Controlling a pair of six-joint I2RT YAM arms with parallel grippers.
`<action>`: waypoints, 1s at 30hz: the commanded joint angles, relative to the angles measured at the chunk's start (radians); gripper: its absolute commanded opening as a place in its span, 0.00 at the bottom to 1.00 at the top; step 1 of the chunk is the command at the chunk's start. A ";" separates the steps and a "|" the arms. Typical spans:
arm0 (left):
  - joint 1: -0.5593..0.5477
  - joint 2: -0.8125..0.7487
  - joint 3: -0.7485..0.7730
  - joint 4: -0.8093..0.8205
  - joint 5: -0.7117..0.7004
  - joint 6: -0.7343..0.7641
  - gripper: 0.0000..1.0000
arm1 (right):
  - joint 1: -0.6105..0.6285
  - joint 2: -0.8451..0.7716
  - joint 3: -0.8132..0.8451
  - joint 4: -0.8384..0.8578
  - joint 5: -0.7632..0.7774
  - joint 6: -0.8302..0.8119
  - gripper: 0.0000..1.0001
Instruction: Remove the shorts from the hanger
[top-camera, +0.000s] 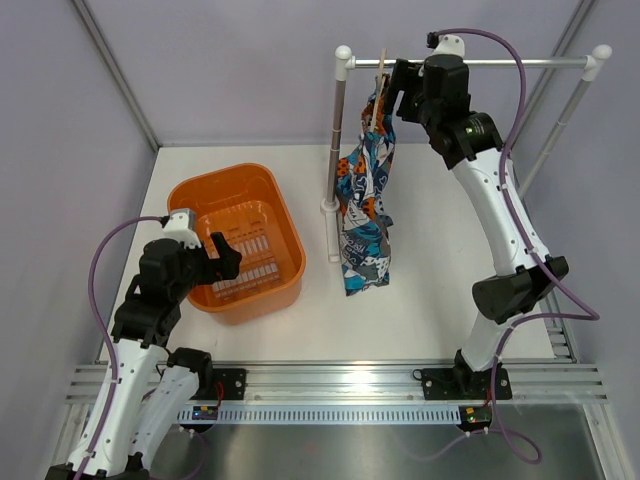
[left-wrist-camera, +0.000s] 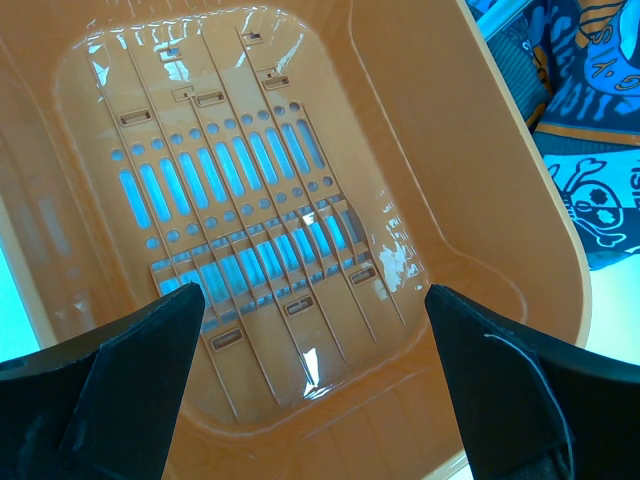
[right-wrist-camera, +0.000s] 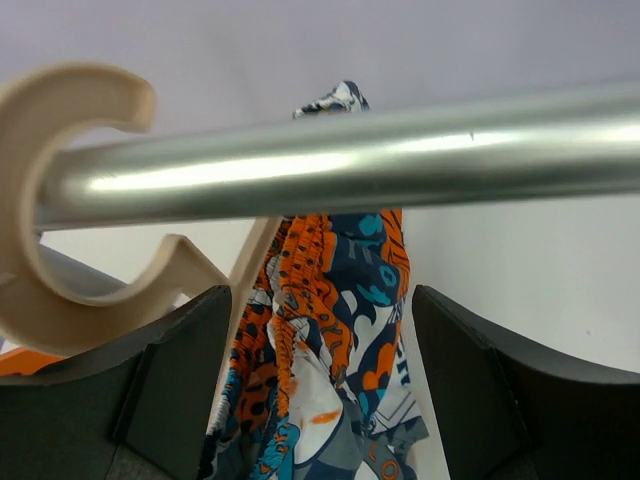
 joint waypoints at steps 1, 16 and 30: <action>-0.005 0.001 0.005 0.039 0.026 0.010 0.99 | 0.007 -0.082 -0.095 0.058 0.070 -0.010 0.82; -0.011 0.009 0.005 0.039 0.032 0.010 0.99 | 0.051 -0.310 -0.347 0.135 0.072 0.023 0.81; -0.017 0.013 0.005 0.039 0.026 0.010 0.99 | 0.093 -0.091 -0.060 0.026 0.043 -0.006 0.81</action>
